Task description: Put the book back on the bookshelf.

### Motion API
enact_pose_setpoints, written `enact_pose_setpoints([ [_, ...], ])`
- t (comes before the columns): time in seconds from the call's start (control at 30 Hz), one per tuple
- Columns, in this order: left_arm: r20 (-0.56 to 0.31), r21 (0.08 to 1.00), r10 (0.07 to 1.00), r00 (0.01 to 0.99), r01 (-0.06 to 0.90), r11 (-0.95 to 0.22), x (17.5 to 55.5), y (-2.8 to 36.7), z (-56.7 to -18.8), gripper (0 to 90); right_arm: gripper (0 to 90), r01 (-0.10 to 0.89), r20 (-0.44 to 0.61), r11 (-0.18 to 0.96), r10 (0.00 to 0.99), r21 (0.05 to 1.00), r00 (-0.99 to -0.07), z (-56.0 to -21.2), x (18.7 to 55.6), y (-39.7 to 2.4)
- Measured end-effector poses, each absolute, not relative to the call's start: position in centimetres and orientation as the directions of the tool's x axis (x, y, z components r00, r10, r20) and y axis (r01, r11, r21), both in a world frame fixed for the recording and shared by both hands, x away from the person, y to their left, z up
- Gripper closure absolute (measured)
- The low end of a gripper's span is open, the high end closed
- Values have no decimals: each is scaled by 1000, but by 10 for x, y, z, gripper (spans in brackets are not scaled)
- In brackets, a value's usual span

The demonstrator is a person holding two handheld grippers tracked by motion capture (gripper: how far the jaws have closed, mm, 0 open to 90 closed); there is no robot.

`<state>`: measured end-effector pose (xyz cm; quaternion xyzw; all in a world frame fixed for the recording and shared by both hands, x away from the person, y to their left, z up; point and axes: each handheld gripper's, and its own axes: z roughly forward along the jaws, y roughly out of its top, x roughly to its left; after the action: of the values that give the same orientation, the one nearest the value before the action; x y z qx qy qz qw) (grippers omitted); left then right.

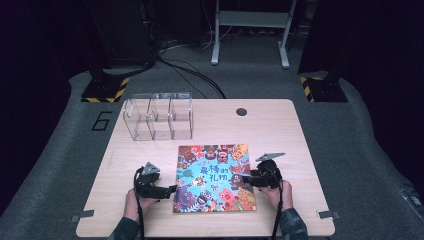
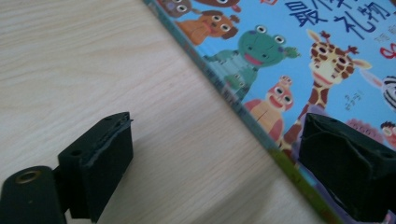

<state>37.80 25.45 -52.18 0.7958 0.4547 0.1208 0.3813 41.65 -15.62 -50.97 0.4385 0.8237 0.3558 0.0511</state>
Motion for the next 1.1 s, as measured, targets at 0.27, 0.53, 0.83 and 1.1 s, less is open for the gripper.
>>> enact_pose_setpoints([
  [0.27,-145,726,792,594,607,-323,383,241,-523,144,456,684,232,348,762,641,-604,-511,415,-153],
  [0.53,-133,768,780,612,561,-310,381,241,-530,135,311,685,195,410,756,602,-624,-507,427,-142],
  [0.83,-105,763,767,633,546,-346,381,239,-530,92,255,710,203,413,767,571,-609,-504,441,-136],
  [1.1,-140,759,817,559,591,-274,382,250,-530,0,289,709,157,451,774,541,-613,-502,446,-133],
])
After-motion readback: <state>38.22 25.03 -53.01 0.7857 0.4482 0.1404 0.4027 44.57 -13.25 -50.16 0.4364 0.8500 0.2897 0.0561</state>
